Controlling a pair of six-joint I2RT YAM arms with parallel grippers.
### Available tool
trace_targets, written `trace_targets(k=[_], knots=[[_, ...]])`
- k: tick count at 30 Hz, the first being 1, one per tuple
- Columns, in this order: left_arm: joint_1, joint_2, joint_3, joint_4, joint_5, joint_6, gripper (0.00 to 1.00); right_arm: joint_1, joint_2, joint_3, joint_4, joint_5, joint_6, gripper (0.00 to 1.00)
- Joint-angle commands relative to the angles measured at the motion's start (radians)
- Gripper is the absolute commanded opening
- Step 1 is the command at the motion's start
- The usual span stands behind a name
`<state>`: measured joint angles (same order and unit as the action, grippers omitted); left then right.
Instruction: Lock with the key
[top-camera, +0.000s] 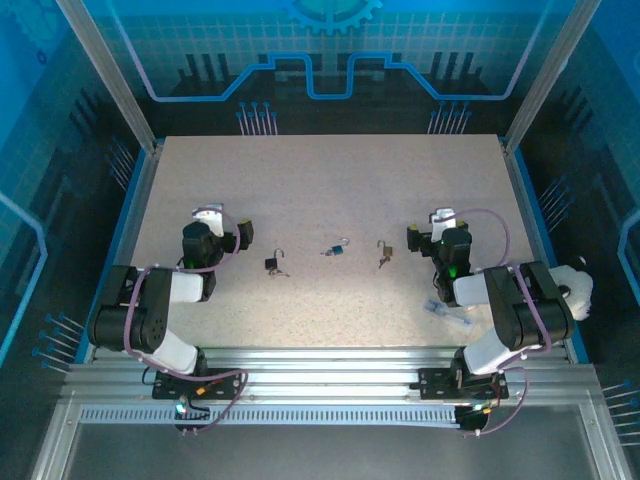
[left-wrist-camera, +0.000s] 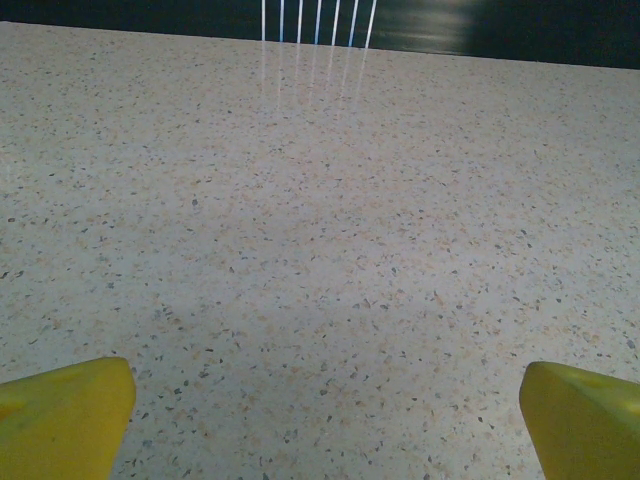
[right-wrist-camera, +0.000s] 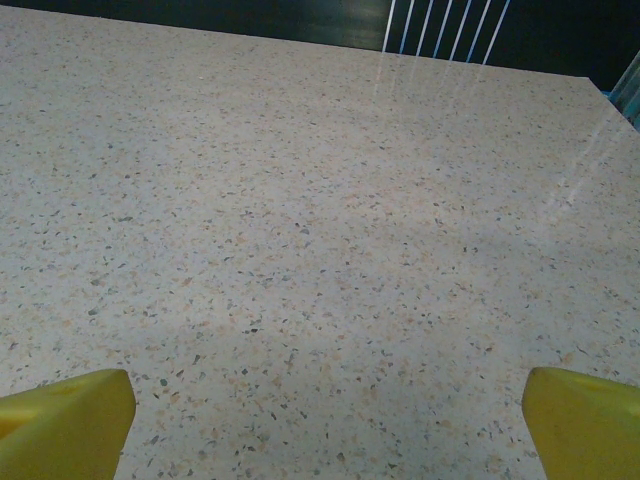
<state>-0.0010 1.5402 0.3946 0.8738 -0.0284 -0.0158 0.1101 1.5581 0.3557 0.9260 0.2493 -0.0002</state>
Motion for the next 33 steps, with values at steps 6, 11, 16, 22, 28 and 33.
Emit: trace_targets(k=[6, 11, 16, 22, 28, 33], knots=[[0.010, 0.008, -0.007, 0.037, 0.019, 0.019, 0.99, 0.014, -0.060, -0.021, 0.058, 0.044, -0.005, 1.00], [-0.004, -0.109, 0.048, -0.165, -0.048, 0.022, 0.99, 0.106, -0.238, 0.024, -0.136, 0.132, -0.093, 1.00], [-0.044, -0.287, 0.190, -0.448, -0.206, -0.175, 0.99, 0.195, -0.425, 0.042, -0.193, 0.127, -0.080, 1.00], [-0.032, -0.444, 0.240, -0.814, -0.186, -0.770, 0.99, 0.155, -0.611, 0.106, -0.426, -0.063, 0.359, 1.00], [-0.024, -0.538, 0.215, -0.891, -0.012, -0.833, 0.99, 0.155, -0.594, 0.192, -0.557, -0.174, 0.482, 1.00], [-0.087, -0.526, 0.294, -1.140, -0.081, -0.843, 0.99, 0.258, -0.599, 0.333, -0.856, -0.061, 0.366, 1.00]])
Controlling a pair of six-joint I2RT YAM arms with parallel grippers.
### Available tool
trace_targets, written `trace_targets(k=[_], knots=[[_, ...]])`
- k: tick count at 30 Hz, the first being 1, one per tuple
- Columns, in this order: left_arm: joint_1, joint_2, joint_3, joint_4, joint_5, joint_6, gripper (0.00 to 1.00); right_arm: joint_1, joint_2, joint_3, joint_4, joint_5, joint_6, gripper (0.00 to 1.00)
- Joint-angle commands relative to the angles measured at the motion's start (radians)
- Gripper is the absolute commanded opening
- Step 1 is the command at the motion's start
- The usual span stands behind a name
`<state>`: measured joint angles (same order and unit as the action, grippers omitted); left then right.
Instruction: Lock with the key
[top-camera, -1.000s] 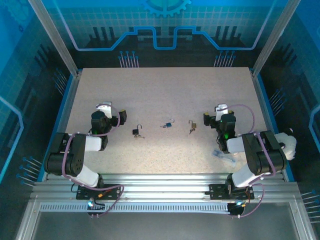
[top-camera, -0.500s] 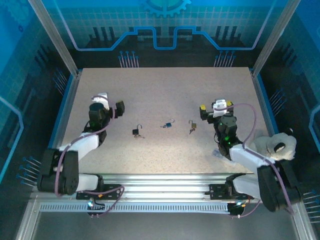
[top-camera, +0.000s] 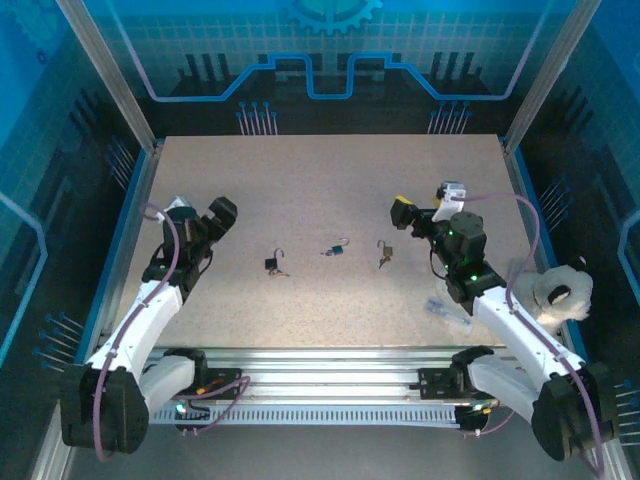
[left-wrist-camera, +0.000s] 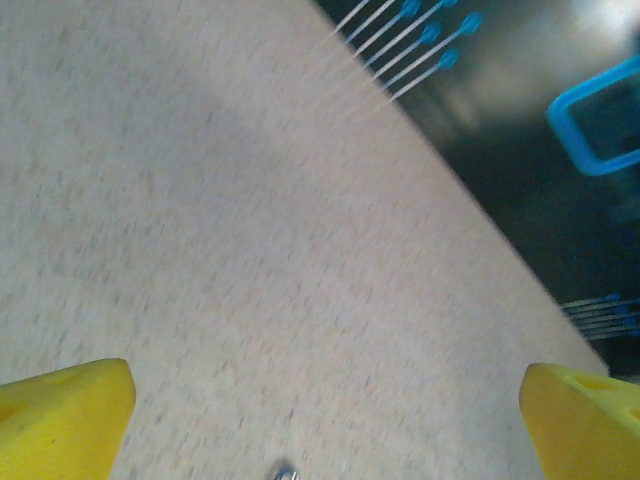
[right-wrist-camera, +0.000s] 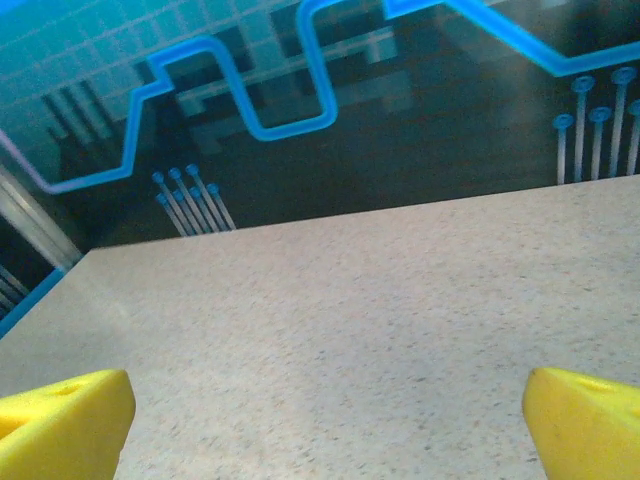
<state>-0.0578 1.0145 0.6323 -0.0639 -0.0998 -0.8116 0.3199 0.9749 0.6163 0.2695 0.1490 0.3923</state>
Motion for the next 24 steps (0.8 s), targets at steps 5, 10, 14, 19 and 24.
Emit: trace_targets(k=[5, 10, 14, 19, 24], knots=[[-0.135, 0.086, 0.105, -0.312, -0.086, -0.050, 0.99, 0.117, -0.019, 0.125, -0.360, 0.116, -0.035, 1.00], [-0.234, 0.163, 0.137, -0.361, -0.122, -0.069, 0.99, 0.186, -0.013, 0.139, -0.441, 0.171, -0.056, 1.00], [-0.292, 0.208, 0.174, -0.395, -0.133, -0.072, 0.99, 0.241, -0.020, 0.110, -0.422, 0.239, -0.081, 1.00], [-0.345, 0.301, 0.210, -0.431, -0.129, -0.029, 0.99, 0.276, -0.028, 0.086, -0.428, 0.264, -0.099, 1.00], [-0.361, 0.418, 0.259, -0.432, -0.092, 0.012, 0.99, 0.291, -0.022, 0.078, -0.399, 0.229, -0.101, 1.00]])
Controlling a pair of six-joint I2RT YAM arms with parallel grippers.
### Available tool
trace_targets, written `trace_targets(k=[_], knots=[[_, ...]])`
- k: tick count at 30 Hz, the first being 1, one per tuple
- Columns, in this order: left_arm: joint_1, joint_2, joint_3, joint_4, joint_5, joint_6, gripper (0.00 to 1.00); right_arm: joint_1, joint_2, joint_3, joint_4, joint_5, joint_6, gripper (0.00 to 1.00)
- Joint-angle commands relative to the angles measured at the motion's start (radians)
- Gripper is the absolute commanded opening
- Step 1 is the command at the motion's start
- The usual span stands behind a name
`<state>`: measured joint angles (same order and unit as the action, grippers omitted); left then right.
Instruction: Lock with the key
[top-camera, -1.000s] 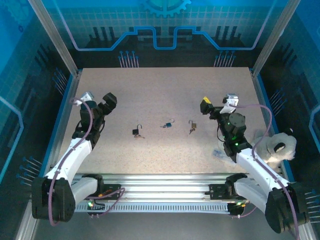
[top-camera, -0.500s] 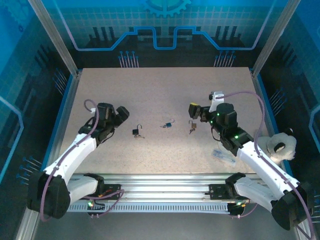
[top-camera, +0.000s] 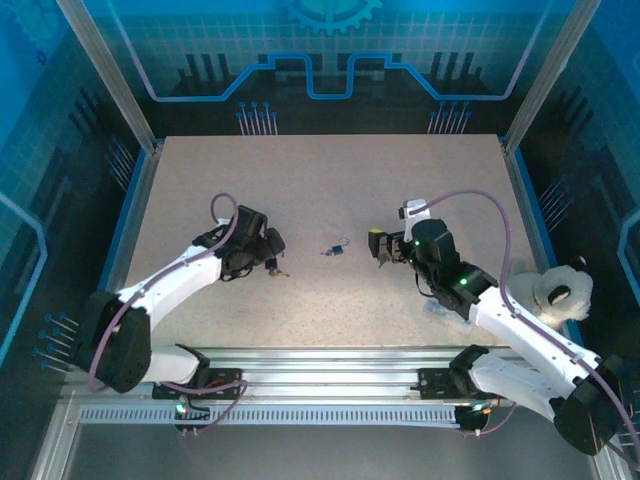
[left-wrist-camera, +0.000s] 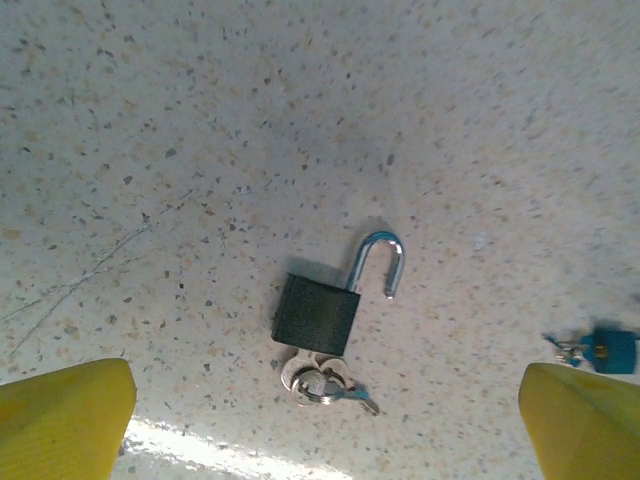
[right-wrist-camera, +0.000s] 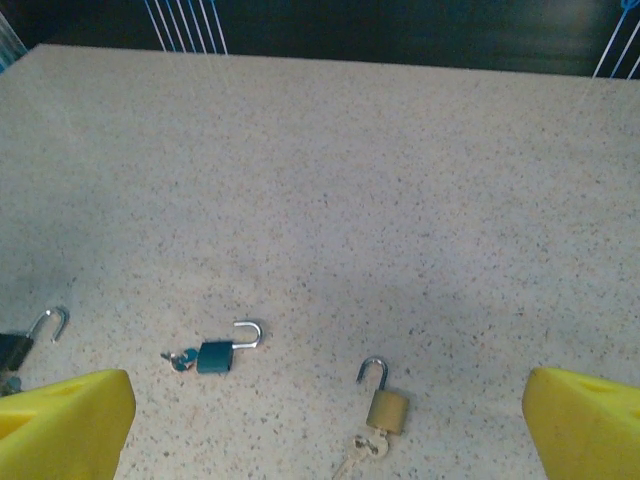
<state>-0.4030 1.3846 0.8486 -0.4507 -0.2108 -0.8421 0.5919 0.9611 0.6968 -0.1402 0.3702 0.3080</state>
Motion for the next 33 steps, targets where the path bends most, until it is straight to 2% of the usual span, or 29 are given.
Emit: trace_targets(k=[1, 11, 17, 33], knots=[[-0.024, 0.067, 0.061, -0.060, 0.010, 0.055, 0.99, 0.027, -0.005, 0.000, 0.006, 0.006, -0.018, 1.00], [-0.043, 0.210, 0.155, -0.111, -0.013, 0.120, 0.96, 0.102, 0.011, 0.001, 0.016, 0.030, -0.037, 1.00], [-0.043, 0.232, 0.148, -0.118, -0.012, 0.139, 0.95, 0.119, 0.010, 0.004, 0.020, 0.037, -0.046, 1.00], [-0.043, 0.272, 0.106, -0.083, 0.010, 0.156, 0.81, 0.149, 0.019, 0.013, 0.022, 0.028, -0.050, 1.00]])
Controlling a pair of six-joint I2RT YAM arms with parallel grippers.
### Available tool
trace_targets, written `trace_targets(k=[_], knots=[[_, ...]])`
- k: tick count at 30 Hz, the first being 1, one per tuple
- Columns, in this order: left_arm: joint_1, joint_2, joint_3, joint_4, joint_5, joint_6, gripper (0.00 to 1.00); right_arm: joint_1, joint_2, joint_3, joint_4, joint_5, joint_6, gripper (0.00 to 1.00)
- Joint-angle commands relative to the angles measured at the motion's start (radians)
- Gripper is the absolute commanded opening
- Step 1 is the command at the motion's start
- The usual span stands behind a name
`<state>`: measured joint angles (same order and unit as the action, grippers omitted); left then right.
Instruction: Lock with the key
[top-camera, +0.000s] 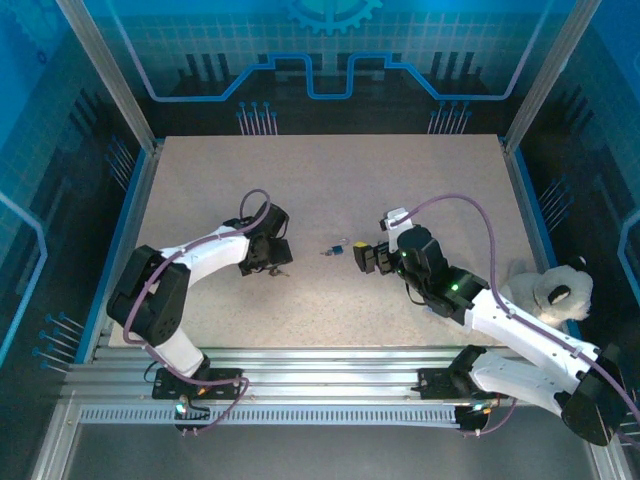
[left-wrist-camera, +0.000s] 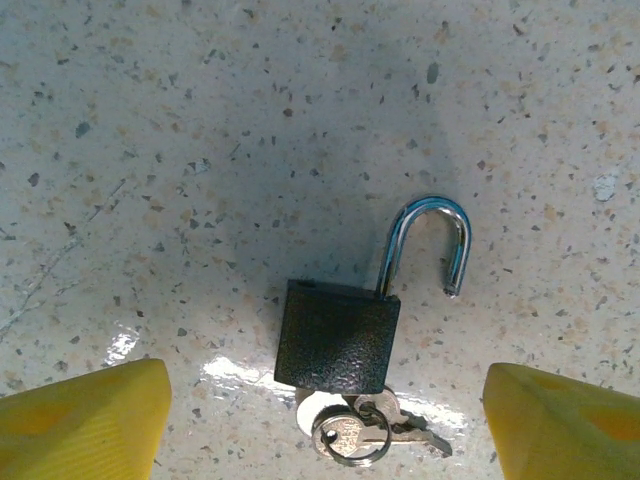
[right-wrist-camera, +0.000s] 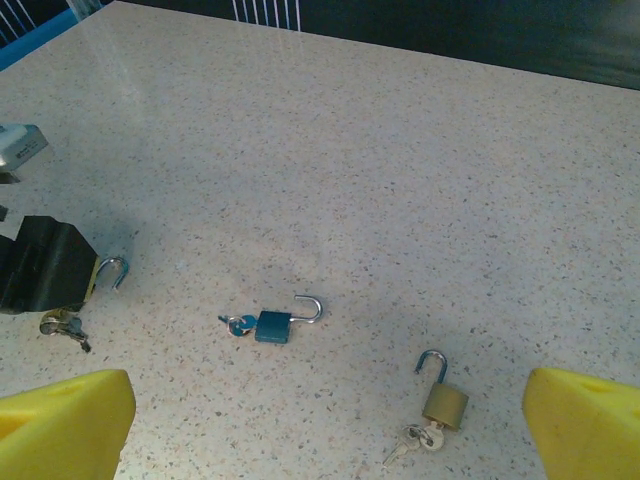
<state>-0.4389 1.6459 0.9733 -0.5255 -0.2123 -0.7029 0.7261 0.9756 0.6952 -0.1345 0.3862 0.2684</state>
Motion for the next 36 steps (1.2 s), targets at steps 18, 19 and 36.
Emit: trace_targets(k=[18, 19, 36], knots=[[-0.007, 0.067, -0.008, 0.011, 0.005, 0.026, 0.70, 0.047, 0.014, 0.023, 0.016, 0.013, -0.019, 1.00], [-0.007, 0.071, -0.007, 0.012, 0.001, 0.028, 0.68, 0.049, 0.013, 0.022, 0.016, 0.014, -0.020, 1.00], [-0.004, 0.116, 0.013, 0.016, -0.015, 0.037, 0.56, 0.068, 0.018, 0.027, 0.018, 0.024, -0.028, 1.00]])
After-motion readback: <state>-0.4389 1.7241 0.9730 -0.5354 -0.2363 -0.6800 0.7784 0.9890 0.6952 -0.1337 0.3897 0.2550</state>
